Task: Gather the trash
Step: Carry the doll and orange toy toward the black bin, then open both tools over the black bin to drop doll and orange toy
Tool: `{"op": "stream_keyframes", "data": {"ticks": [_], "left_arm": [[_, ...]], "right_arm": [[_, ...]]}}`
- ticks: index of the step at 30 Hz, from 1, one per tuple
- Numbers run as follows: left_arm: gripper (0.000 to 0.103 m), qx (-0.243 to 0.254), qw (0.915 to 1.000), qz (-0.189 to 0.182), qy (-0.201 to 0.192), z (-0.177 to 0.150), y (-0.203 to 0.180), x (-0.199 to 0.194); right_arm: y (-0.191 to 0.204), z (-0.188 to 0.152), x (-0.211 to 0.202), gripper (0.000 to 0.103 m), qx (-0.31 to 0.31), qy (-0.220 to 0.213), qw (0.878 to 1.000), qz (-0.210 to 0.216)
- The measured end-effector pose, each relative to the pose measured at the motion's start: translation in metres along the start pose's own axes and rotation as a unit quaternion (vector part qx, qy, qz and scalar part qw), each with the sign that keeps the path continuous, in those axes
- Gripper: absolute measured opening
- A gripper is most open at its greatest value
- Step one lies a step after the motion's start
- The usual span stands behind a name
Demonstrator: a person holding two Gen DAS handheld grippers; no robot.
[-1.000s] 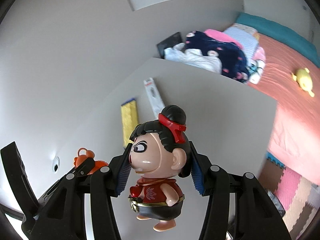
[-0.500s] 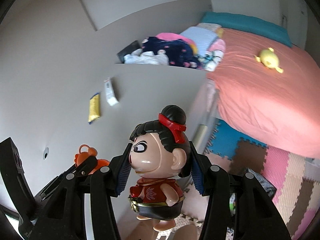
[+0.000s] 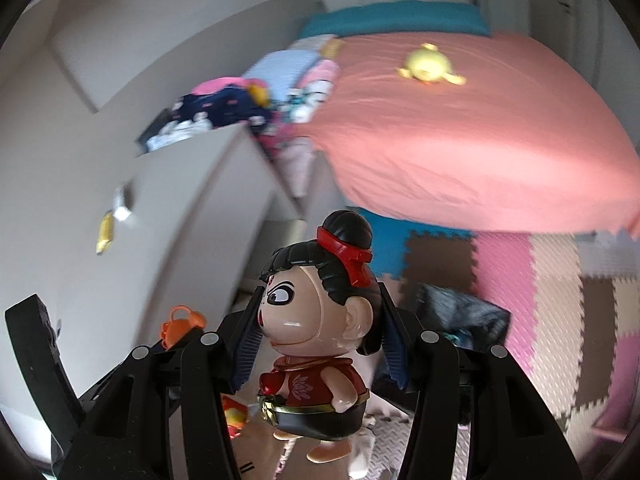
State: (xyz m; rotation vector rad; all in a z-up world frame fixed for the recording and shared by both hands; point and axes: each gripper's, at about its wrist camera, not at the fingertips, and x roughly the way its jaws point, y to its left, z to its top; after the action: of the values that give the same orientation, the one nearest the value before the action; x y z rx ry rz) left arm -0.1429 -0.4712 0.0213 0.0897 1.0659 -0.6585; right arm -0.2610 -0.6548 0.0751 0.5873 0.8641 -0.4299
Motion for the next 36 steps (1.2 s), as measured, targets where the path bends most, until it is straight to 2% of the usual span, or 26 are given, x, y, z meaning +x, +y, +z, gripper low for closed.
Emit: {"op": "stream_keyframes", "data": {"ticks": [7,12,14,15,16,17,19,21,24,29,36], "left_arm": [[0.037,0.064,0.9969,-0.009,0.046,-0.031,-0.065,0.038],[0.037,0.107,0.992,-0.008,0.067,-0.045,-0.098,0.062],[0.039,0.122,0.9886,-0.02,0.086,-0.048,-0.109,0.073],[0.061,0.13,0.9867,-0.02,0.095,-0.05,-0.115,0.078],[0.1,0.14,0.9847,-0.017,0.102,-0.053,-0.121,0.083],[0.097,0.147,0.9841,-0.015,0.1,-0.056,-0.128,0.085],[0.097,0.177,0.9803,-0.007,0.088,-0.063,-0.137,0.087],[0.097,0.199,0.9758,0.0,0.09,-0.069,-0.143,0.089],[0.097,0.206,0.9737,0.001,0.098,-0.07,-0.144,0.092],[0.097,0.205,0.9741,0.001,0.095,-0.068,-0.14,0.088],[0.097,0.174,0.9808,-0.003,0.089,-0.056,-0.121,0.082]], "right_arm": [[-0.089,-0.023,0.004,0.054,0.071,0.014,0.997,-0.037],[-0.132,-0.033,0.018,0.054,0.102,0.037,0.992,-0.061],[-0.147,-0.032,0.027,0.055,0.114,0.058,0.989,-0.068],[-0.153,-0.031,0.032,0.067,0.123,0.072,0.987,-0.078],[-0.158,-0.03,0.034,0.075,0.13,0.077,0.985,-0.085],[-0.166,-0.029,0.035,0.083,0.144,0.073,0.982,-0.098],[-0.175,-0.028,0.033,0.083,0.151,0.066,0.98,-0.111],[-0.18,-0.027,0.032,0.083,0.157,0.064,0.98,-0.106],[-0.183,-0.029,0.03,0.083,0.161,0.062,0.98,-0.097],[-0.176,-0.029,0.03,0.083,0.15,0.058,0.983,-0.092],[-0.157,-0.025,0.037,0.083,0.135,0.064,0.985,-0.084]]}}
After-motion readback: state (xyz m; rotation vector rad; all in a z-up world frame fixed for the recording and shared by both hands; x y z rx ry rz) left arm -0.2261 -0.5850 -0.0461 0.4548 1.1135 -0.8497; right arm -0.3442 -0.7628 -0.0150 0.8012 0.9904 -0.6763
